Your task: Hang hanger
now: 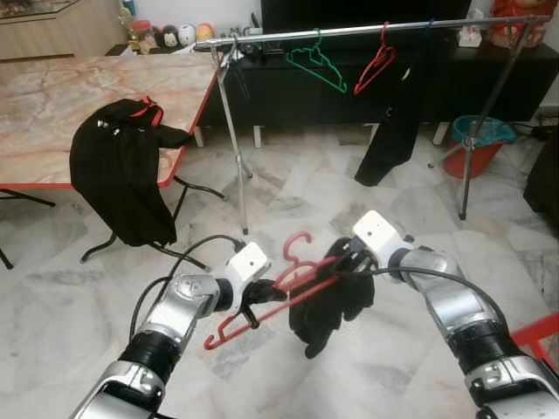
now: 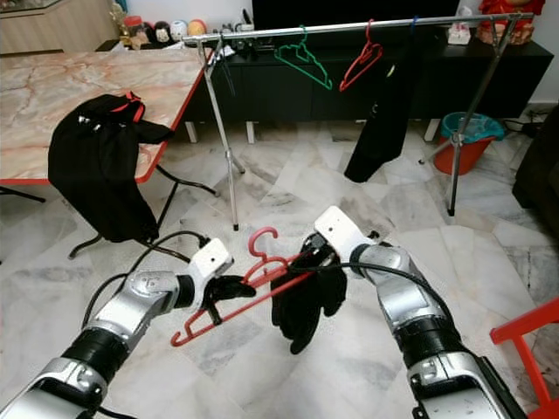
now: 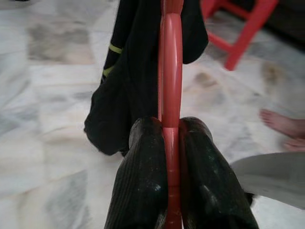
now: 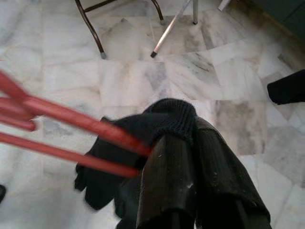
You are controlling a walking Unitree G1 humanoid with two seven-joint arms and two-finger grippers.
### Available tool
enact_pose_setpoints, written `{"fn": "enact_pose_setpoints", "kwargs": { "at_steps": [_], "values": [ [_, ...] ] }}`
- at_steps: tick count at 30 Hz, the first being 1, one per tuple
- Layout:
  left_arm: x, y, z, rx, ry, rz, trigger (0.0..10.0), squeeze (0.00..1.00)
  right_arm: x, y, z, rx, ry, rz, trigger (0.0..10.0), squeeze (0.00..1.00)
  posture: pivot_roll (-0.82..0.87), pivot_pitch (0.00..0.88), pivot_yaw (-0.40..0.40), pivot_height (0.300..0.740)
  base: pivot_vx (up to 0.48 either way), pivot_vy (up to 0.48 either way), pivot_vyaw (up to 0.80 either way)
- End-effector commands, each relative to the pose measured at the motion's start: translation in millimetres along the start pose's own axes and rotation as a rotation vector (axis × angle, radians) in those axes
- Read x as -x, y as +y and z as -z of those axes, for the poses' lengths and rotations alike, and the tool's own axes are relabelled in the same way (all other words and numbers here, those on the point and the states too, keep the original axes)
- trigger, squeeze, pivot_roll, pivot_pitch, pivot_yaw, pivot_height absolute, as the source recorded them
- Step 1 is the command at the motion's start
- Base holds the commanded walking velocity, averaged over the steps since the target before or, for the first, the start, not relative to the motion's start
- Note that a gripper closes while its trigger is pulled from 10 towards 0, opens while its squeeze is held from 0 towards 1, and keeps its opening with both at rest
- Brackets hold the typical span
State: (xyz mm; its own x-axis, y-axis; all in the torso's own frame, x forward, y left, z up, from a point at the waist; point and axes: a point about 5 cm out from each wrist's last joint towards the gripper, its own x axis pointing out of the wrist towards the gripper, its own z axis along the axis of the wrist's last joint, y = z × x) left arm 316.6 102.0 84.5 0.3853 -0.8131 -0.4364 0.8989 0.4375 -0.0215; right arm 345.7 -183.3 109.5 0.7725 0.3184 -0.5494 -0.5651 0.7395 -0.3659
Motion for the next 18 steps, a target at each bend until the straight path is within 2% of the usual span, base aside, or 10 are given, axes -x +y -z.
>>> {"fn": "enact_pose_setpoints", "kwargs": {
  "at_steps": [1, 11, 18],
  "values": [
    [2.9, -1.9, -2, 0.002, -0.019, 0.036, 10.0, 0.0, 4.0, -3.6, -14, 0.028, -0.049, 0.01, 10.0, 0.0, -0.24, 0.009, 0.044, 0.74, 0.0, 0.0, 0.0],
    [3.6, -4.0, -3, 0.004, -0.021, 0.091, 10.0, 0.0, 15.6, -4.7, -40, 0.146, -0.157, -0.066, 10.0, 0.0, -0.24, 0.009, 0.046, 0.74, 0.0, 0.0, 0.0],
    [2.2, -7.8, -4, 0.014, -0.038, 0.121, 10.0, 0.0, 25.3, -6.5, -53, 0.19, -0.208, -0.105, 10.0, 0.0, -0.24, 0.011, 0.048, 0.74, 0.0, 0.0, 0.0]
  ]
}}
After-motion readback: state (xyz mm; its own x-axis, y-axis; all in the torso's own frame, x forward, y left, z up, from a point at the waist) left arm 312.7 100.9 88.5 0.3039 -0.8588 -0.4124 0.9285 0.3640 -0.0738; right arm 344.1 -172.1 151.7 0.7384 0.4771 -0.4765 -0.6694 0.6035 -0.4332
